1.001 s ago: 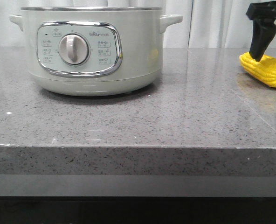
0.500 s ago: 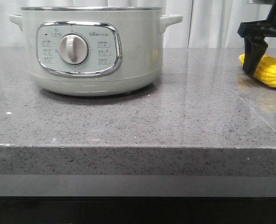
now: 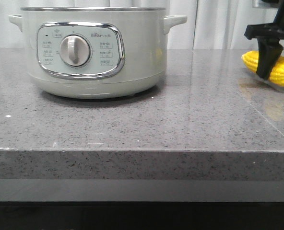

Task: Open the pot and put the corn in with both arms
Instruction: 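Lift the corn with the right gripper and carry it over the pot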

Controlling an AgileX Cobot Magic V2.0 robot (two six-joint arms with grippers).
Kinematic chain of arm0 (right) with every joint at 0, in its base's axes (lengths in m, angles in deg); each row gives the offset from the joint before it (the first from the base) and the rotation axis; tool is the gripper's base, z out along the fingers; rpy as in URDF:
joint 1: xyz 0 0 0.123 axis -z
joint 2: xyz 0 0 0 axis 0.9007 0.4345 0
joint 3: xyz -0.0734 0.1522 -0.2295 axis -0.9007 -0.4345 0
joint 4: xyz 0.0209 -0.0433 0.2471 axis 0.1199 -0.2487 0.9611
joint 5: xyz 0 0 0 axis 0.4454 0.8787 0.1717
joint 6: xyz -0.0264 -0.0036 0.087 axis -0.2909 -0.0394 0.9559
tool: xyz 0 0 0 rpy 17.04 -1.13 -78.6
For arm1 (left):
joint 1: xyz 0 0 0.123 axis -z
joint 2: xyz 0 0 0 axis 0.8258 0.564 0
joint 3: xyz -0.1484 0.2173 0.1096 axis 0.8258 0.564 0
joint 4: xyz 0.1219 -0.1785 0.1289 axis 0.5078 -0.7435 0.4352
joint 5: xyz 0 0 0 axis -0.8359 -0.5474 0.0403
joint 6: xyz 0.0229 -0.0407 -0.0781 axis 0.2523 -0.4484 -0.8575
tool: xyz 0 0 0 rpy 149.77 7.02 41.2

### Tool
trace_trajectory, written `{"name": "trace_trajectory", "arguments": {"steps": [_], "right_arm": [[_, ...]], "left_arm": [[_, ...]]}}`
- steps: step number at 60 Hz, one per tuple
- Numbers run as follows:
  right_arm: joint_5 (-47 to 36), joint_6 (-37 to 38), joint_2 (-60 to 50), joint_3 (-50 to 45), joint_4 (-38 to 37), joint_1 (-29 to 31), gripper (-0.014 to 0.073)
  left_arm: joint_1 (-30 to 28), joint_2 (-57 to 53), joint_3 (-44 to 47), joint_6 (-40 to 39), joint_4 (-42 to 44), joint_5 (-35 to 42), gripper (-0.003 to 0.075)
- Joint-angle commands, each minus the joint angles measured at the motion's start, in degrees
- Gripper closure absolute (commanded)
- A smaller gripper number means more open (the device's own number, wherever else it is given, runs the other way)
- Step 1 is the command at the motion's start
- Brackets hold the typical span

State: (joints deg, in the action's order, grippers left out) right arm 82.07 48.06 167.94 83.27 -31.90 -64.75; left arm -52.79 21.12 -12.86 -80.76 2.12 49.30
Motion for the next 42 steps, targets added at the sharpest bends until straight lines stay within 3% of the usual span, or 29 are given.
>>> {"name": "trace_trajectory", "arguments": {"steps": [1,22,42], "right_arm": [[-0.3,-0.8,-5.5,4.0,0.6,-0.5,0.0262],[-1.8,-1.2,-16.3,12.4,0.7,-9.9,0.0262],[-14.3,-1.3,-21.0,13.8,2.2,-22.9,0.0262]], "left_arm": [[0.0,-0.4,-2.0,-0.4,-0.3,8.6,0.0499],[0.0,-0.4,-2.0,-0.4,-0.3,8.6,0.0499],[0.0,-0.4,-2.0,-0.4,-0.3,8.6,0.05]]}}
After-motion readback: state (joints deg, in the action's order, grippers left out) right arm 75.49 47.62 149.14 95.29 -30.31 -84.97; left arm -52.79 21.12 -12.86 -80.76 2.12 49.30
